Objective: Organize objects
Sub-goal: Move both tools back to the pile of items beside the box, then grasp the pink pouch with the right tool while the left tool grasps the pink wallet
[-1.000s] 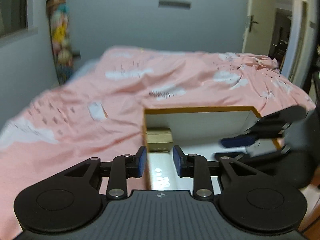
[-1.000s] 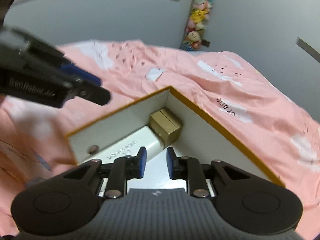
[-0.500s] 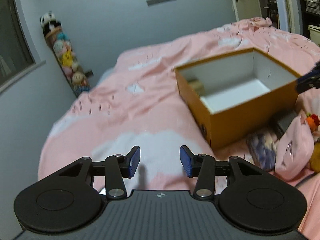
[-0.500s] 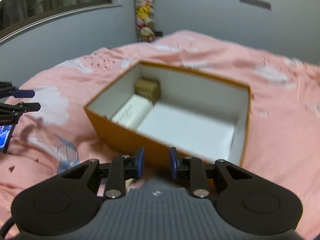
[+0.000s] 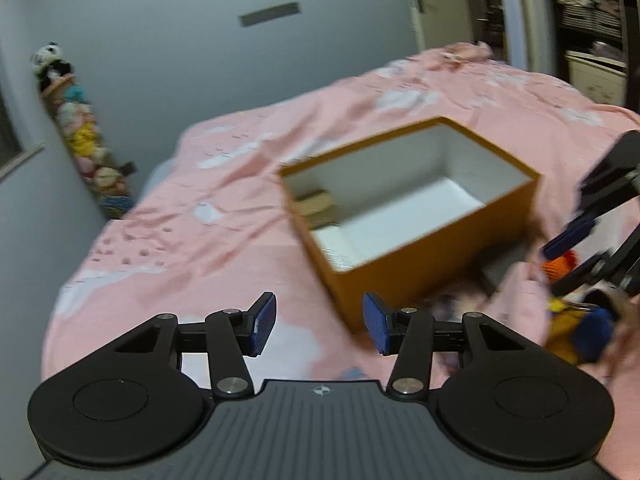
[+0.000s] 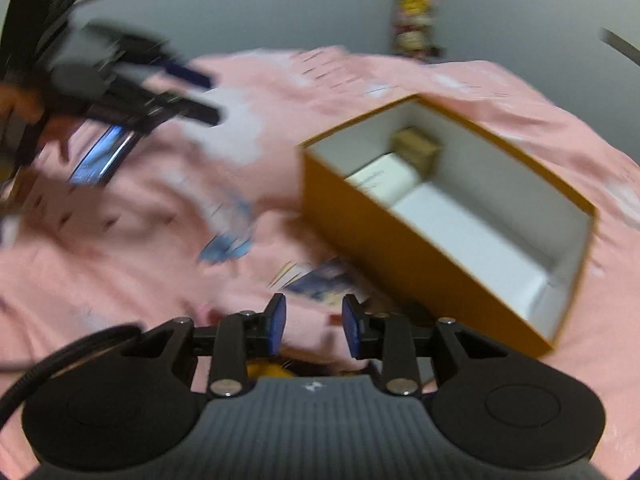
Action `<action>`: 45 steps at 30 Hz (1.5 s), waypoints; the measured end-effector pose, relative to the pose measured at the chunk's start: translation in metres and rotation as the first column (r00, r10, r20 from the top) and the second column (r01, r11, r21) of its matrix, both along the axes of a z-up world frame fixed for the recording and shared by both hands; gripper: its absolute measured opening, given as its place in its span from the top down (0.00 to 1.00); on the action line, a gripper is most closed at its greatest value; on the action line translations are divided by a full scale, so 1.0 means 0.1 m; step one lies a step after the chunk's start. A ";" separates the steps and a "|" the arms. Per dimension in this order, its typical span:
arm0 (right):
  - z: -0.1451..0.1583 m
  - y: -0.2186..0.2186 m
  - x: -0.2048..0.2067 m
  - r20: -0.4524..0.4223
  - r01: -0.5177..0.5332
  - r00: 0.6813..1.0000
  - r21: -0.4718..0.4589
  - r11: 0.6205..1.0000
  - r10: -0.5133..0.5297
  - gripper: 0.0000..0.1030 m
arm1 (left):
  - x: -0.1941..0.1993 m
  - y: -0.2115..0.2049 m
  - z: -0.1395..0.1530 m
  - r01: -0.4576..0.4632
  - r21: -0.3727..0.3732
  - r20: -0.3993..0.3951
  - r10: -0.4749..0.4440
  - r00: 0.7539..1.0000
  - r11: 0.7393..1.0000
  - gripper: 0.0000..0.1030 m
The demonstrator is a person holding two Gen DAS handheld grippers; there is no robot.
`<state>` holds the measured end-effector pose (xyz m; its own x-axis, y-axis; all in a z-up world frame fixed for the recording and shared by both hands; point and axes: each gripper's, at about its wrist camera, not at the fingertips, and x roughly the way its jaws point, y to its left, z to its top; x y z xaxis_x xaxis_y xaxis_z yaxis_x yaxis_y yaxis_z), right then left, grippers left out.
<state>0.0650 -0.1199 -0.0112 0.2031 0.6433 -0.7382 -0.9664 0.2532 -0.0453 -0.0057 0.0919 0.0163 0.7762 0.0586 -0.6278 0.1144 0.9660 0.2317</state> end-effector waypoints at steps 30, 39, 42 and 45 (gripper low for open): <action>-0.48 0.38 -0.06 0.294 -0.081 0.946 -0.199 0.977 0.138 0.82 | 0.38 -0.33 -0.63 -0.142 -0.350 -0.493 -0.053 0.868 0.926 0.45; -0.19 0.06 0.13 0.219 0.158 0.965 -0.045 0.986 -0.145 0.83 | 0.58 -0.17 -0.96 -0.410 -0.407 -0.681 0.028 0.732 0.816 0.43; -0.19 -0.02 0.17 0.182 0.208 0.962 -0.017 0.978 -0.202 0.83 | 0.60 -0.17 -1.01 -0.431 -0.409 -0.700 0.026 0.714 0.804 0.42; -0.20 -0.06 0.20 0.153 0.250 0.957 -0.008 0.968 -0.245 0.83 | 0.66 -0.16 -1.09 -0.463 -0.424 -0.722 0.018 0.692 0.779 0.41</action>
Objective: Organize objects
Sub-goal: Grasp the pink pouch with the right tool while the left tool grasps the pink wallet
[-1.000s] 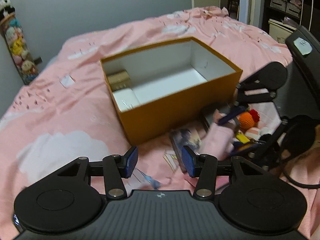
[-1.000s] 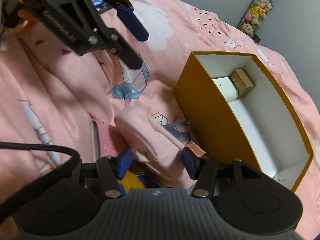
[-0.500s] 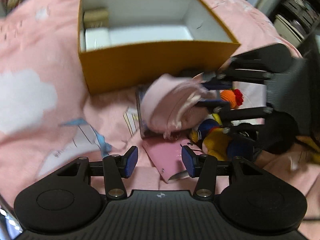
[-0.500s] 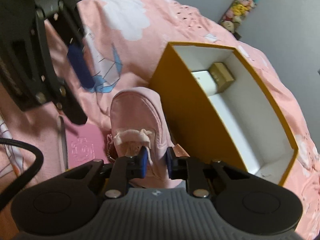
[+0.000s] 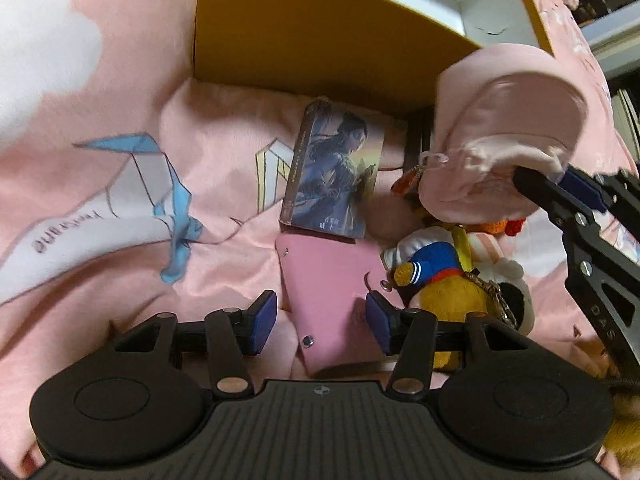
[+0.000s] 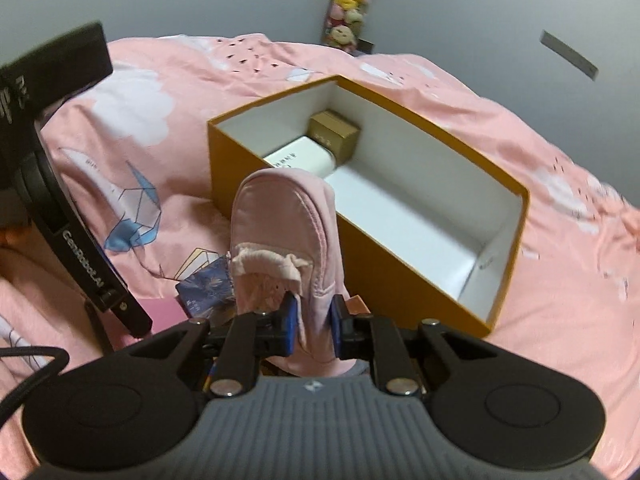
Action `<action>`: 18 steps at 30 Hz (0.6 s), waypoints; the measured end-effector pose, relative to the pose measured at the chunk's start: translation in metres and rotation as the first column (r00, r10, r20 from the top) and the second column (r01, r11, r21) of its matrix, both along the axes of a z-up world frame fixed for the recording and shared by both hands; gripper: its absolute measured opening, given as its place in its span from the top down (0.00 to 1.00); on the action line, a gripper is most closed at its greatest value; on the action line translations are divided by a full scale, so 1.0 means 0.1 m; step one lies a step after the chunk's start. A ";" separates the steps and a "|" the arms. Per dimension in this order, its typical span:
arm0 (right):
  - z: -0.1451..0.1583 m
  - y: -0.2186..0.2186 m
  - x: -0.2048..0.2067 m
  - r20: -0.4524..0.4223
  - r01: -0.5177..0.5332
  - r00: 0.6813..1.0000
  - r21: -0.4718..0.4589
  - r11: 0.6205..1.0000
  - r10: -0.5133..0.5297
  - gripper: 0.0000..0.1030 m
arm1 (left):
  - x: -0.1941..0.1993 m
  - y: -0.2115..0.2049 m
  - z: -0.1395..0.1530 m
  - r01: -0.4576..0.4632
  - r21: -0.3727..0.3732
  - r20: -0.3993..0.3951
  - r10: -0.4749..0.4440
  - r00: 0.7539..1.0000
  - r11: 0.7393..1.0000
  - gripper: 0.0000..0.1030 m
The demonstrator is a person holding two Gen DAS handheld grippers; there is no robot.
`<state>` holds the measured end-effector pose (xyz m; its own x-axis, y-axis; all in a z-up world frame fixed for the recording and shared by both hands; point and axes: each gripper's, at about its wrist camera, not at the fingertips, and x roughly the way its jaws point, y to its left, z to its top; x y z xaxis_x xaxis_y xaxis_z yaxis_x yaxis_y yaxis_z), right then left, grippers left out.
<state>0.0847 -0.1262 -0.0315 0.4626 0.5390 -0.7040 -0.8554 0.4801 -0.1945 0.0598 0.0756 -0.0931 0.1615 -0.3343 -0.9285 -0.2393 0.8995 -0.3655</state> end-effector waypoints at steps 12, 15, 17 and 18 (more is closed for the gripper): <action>-0.06 -0.07 0.04 -0.056 0.079 0.995 0.032 0.996 -0.077 0.83 | -0.09 -0.01 -0.07 -0.047 -0.040 0.022 0.048 0.999 0.998 0.50; -0.06 -0.08 0.03 -0.053 0.080 0.996 0.036 0.996 -0.078 0.83 | -0.18 -0.04 0.04 -0.051 -0.012 0.077 0.051 0.996 0.999 0.61; -0.04 -0.09 0.03 -0.050 0.079 0.996 0.038 0.996 -0.077 0.82 | -0.24 -0.04 0.13 -0.053 -0.001 0.113 0.053 0.992 0.999 0.64; -0.04 -0.09 0.02 -0.049 0.080 0.996 0.039 0.996 -0.078 0.82 | -0.27 -0.05 0.18 -0.048 0.010 0.135 0.046 0.990 0.999 0.65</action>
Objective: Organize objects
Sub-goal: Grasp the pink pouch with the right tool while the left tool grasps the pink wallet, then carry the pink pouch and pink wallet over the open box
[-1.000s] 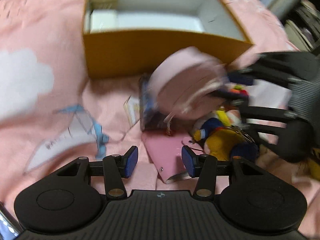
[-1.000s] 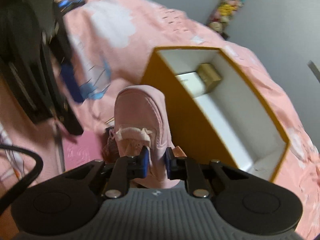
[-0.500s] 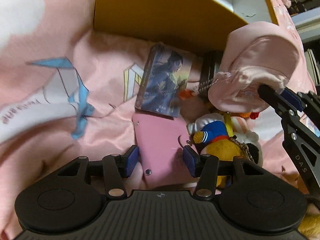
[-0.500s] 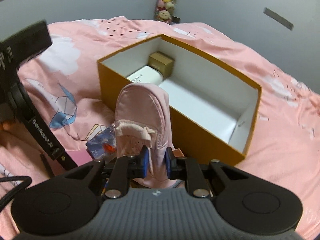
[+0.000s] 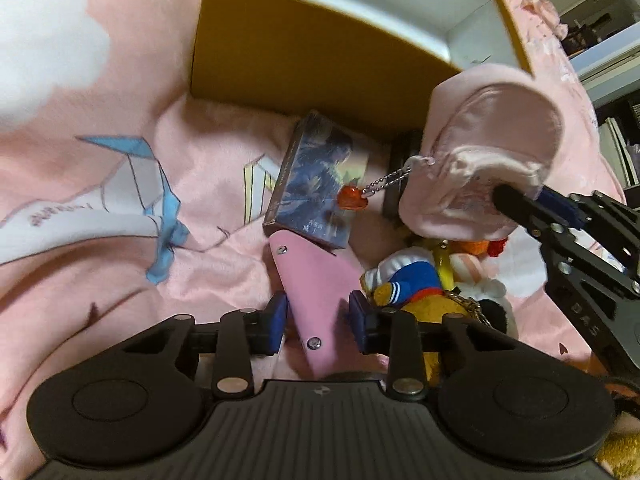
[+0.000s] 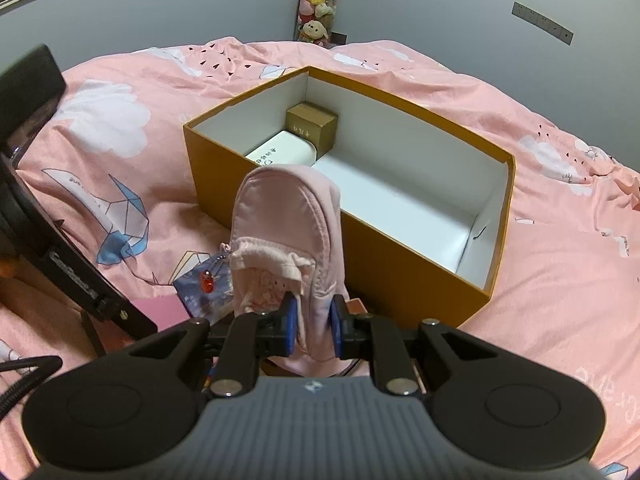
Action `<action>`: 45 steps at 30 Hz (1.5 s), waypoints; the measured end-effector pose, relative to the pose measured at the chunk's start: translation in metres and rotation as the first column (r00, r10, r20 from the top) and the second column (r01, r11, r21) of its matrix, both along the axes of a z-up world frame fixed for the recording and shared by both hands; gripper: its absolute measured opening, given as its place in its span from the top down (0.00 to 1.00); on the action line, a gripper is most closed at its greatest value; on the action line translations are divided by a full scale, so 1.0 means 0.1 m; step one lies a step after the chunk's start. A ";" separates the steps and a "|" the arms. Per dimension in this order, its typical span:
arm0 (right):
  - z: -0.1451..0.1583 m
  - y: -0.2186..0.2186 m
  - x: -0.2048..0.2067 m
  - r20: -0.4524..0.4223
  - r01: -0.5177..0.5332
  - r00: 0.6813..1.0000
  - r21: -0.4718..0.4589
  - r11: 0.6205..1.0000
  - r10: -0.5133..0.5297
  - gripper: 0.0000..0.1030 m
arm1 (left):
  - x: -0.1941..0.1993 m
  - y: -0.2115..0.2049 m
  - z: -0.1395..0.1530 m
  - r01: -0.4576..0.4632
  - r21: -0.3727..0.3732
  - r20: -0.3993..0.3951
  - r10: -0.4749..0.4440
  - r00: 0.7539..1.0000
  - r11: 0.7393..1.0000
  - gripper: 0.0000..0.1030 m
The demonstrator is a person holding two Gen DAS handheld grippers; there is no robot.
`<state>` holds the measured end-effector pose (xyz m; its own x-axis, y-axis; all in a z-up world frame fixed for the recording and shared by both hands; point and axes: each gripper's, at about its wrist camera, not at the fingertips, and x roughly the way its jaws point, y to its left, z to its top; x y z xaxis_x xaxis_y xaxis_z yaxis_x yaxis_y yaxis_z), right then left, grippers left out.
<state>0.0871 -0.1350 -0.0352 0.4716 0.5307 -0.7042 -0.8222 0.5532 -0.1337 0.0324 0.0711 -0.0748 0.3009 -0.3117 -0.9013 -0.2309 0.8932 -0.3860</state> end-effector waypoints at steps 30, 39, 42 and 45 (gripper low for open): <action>0.62 -0.14 0.32 -0.256 0.148 0.963 0.263 0.953 -0.079 0.83 | -0.11 0.23 1.12 -0.046 0.040 0.475 0.022 0.880 0.998 0.83; 0.94 -0.13 0.56 -0.245 0.188 0.963 0.325 0.927 -0.110 0.83 | 0.17 0.41 1.43 -0.101 -0.030 0.584 0.100 0.806 0.994 0.84; 0.98 -0.11 0.69 -0.250 0.220 0.958 0.331 0.918 -0.140 0.83 | 0.37 0.44 1.42 -0.127 -0.050 0.596 0.131 0.792 0.991 0.84; 0.94 -0.08 0.87 -0.276 0.257 0.946 0.326 0.910 -0.168 0.83 | 0.64 0.40 1.29 -0.153 -0.039 0.586 0.147 0.797 0.987 0.84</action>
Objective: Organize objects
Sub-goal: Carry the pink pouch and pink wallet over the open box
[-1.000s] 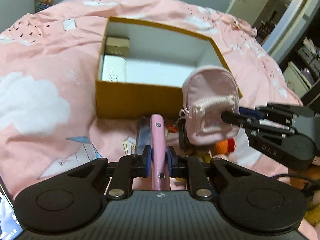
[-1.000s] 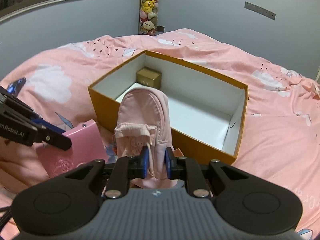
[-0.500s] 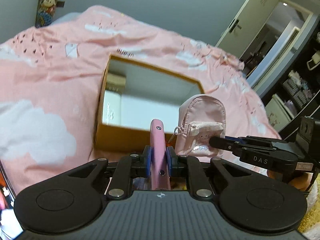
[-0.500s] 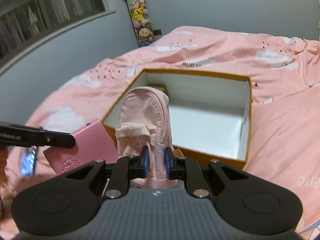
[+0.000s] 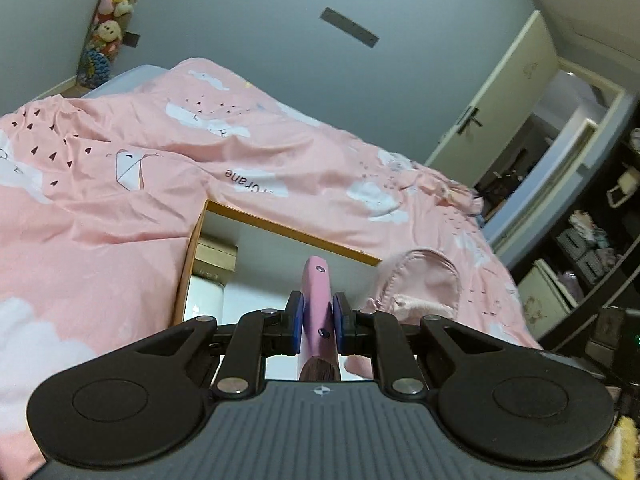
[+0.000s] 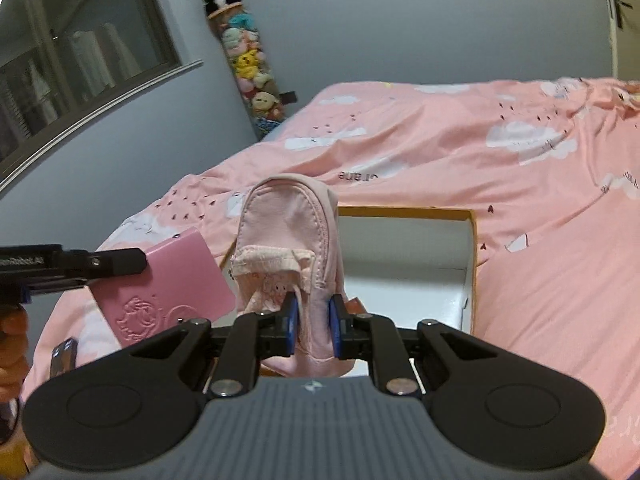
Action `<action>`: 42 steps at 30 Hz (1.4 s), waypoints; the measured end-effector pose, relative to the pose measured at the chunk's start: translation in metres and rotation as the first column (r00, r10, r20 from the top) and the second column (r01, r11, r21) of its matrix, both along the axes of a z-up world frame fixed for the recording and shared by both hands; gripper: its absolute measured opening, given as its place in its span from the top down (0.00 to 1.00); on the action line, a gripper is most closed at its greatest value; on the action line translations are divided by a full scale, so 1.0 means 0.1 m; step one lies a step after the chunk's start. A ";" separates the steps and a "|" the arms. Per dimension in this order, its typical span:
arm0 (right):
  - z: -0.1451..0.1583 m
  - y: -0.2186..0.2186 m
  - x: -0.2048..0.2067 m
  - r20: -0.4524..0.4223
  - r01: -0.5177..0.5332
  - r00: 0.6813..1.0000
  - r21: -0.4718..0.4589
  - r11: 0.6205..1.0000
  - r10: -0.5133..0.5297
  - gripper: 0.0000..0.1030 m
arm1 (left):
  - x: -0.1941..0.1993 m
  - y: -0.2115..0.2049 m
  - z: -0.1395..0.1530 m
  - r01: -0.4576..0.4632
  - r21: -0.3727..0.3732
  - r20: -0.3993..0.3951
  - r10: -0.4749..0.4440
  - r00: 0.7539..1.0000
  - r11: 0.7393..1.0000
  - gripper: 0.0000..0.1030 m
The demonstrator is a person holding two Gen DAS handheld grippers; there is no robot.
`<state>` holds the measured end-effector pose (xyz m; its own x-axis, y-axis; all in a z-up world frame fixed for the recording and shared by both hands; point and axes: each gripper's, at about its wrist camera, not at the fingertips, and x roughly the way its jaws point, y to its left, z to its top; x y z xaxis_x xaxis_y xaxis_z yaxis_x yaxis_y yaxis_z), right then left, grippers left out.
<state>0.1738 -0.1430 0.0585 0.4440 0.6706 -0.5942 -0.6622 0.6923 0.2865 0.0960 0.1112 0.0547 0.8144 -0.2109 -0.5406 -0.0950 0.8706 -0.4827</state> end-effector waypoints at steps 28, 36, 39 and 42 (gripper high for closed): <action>-0.91 0.22 0.74 -0.159 0.049 0.984 -0.160 0.986 -0.075 0.83 | 0.82 -0.31 -1.16 -0.048 0.031 -0.370 0.056 0.927 0.998 0.84; -0.97 0.26 0.73 -0.162 0.043 0.984 -0.183 0.982 -0.074 0.83 | 0.82 -0.50 -1.10 0.013 0.217 -0.393 0.076 0.916 0.976 0.83; -0.96 0.28 0.73 -0.160 0.043 0.984 -0.190 0.981 -0.075 0.83 | 0.81 -0.52 -1.12 0.024 0.250 -0.403 0.081 0.912 0.968 0.83; -0.96 0.30 0.71 -0.153 0.040 0.986 -0.199 0.979 -0.072 0.83 | 0.80 -0.55 -1.11 0.039 0.276 -0.403 0.079 0.912 0.960 0.83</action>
<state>0.2451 -0.1135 -0.0373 0.3674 0.5117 -0.7767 -0.5779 0.7799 0.2405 0.1765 0.0562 -0.0563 0.5132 0.0062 -0.8583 -0.2503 0.9576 -0.1427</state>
